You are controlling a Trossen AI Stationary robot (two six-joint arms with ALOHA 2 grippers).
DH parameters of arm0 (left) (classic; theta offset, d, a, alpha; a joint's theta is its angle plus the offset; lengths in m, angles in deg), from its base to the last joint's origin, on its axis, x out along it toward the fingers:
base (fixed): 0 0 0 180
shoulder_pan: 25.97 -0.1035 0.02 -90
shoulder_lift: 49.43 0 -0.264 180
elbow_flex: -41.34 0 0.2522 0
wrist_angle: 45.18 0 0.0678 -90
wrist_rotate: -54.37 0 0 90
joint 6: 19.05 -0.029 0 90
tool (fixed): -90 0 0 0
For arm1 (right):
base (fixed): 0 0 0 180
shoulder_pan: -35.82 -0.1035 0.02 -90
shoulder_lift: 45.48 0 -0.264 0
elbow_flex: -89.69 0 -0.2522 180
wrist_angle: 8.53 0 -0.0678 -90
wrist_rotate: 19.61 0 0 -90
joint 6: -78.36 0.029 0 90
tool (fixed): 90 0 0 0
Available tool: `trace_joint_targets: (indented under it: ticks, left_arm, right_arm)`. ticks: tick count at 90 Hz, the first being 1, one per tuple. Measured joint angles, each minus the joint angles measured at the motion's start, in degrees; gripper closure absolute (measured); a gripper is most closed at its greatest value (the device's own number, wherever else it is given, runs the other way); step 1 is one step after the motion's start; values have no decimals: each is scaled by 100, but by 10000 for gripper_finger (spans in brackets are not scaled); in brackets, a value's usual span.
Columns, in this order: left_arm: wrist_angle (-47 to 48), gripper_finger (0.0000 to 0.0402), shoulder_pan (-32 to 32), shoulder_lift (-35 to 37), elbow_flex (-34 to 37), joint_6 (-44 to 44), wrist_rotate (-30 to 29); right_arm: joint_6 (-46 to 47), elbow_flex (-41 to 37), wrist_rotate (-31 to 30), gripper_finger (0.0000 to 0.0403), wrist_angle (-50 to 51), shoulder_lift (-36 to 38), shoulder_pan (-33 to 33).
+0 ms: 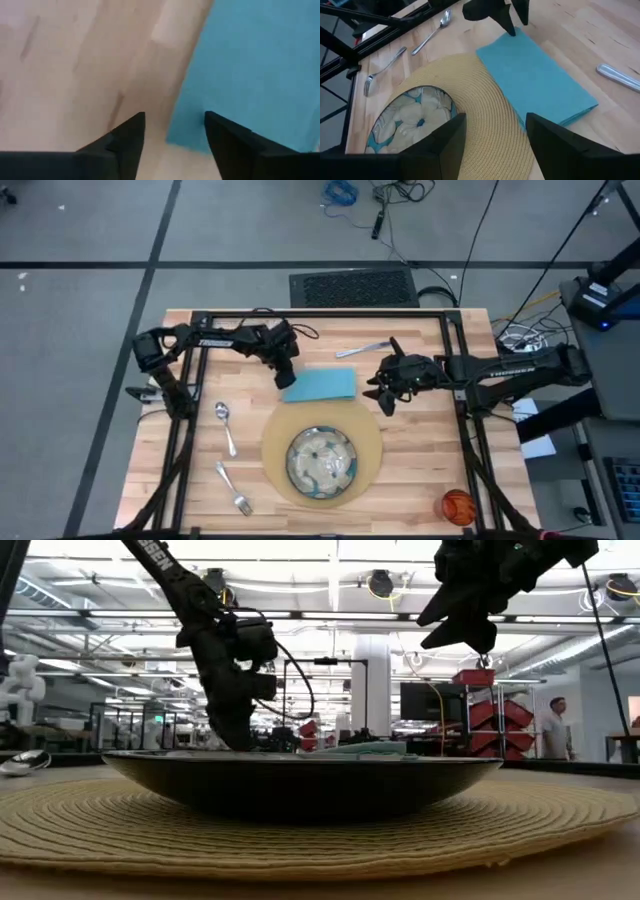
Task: Set table place
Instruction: Move the blue napkin to the left of the brown mat
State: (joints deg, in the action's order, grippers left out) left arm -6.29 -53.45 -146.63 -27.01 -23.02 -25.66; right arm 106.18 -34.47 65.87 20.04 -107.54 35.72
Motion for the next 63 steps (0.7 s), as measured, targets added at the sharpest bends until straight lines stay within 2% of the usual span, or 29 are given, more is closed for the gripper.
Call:
trace_joint_targets:
  ticks: [30, 54, 63]
  left_arm:
    - [-2, 198, 101, -36, 0, -137, 74]
    - [-33, 199, 101, -412, -22, -150, 117]
    - [-3, 215, 101, -440, -37, -146, 120]
  right_arm:
    - [14, 0, 5, 206, 0, 0, -2]
    - [95, 0, 6, 206, -1, 0, -128]
    - [128, 0, -6, 206, 2, 0, -212]
